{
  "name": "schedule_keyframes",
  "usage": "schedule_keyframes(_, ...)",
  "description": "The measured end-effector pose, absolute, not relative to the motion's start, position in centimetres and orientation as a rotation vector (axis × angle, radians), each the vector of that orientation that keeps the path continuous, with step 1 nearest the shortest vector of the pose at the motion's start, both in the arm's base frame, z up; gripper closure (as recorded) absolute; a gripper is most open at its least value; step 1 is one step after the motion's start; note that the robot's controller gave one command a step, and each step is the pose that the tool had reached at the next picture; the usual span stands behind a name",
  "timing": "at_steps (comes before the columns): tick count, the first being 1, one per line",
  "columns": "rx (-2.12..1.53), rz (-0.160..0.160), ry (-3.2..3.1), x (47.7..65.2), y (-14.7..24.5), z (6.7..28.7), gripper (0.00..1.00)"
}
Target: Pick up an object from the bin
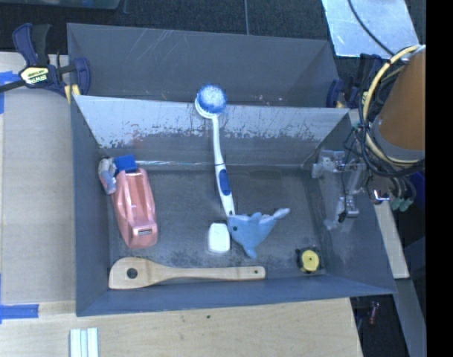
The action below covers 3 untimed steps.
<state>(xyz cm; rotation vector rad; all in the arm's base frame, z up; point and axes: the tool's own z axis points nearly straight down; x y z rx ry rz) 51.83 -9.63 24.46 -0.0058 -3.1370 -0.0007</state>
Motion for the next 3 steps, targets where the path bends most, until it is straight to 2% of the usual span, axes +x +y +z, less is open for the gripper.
schedule_keyframes(1,0.000,0.001,-3.146,52.0,-9.6,24.9,0.00)
schedule_keyframes(2,0.312,0.003,-3.133,54.1,-5.0,14.5,0.00)
schedule_keyframes(3,0.373,0.006,-3.136,53.7,-1.6,16.2,0.00)
